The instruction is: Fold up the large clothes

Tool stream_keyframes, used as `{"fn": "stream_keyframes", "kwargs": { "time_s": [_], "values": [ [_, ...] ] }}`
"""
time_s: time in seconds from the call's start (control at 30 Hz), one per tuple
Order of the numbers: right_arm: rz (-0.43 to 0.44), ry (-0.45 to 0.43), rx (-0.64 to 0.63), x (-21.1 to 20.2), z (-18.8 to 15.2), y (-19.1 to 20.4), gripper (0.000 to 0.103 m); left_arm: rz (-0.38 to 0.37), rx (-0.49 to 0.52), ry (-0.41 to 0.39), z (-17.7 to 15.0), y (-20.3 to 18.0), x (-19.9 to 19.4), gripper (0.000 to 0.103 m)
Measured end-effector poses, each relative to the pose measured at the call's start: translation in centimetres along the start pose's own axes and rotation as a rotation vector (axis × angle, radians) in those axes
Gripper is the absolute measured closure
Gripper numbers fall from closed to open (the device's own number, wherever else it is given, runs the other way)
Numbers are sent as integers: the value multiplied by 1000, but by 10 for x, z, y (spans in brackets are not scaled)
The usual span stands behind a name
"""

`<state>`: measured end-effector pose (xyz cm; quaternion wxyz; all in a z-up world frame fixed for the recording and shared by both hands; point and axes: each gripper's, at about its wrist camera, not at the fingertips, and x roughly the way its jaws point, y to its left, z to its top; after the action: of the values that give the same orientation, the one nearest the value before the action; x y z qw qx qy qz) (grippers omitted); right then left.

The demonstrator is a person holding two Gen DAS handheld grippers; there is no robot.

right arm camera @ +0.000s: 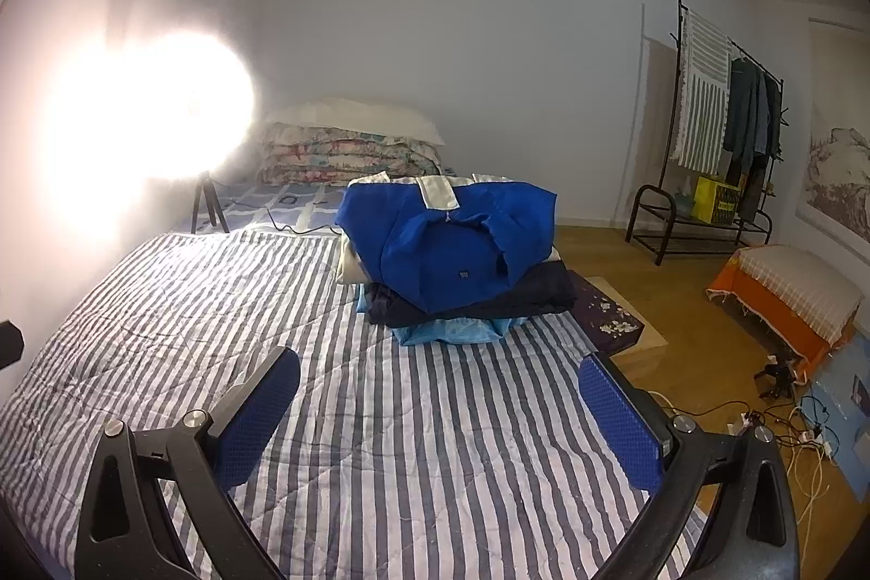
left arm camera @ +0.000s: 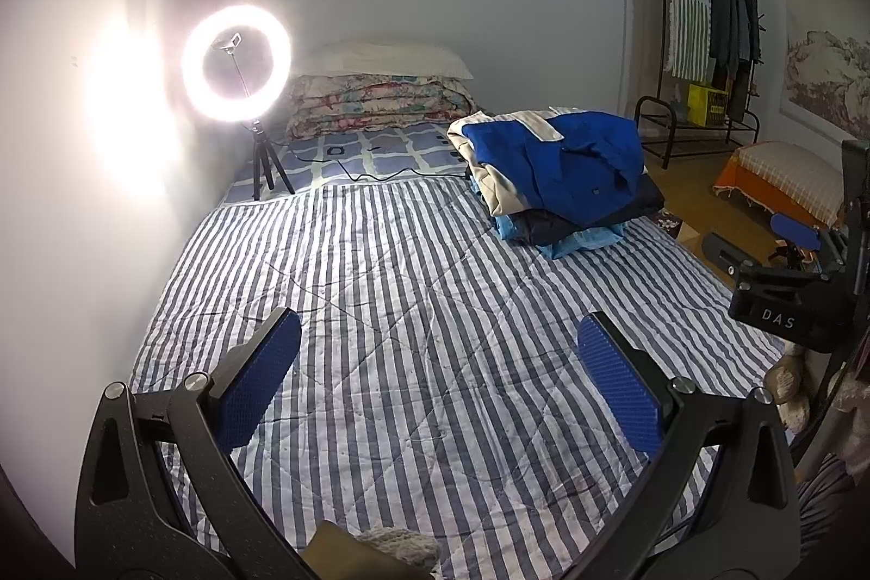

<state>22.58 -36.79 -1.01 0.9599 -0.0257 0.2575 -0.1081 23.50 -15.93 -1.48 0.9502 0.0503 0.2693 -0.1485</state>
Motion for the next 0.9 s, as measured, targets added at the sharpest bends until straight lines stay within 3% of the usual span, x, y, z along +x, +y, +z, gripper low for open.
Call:
{"fn": "stream_keyframes", "kwargs": {
  "time_s": [0.9],
  "values": [
    [-11, 11, 4, 3, -4, 3, 0, -4, 0, -9, 2, -3, -8, 0]
  ]
}}
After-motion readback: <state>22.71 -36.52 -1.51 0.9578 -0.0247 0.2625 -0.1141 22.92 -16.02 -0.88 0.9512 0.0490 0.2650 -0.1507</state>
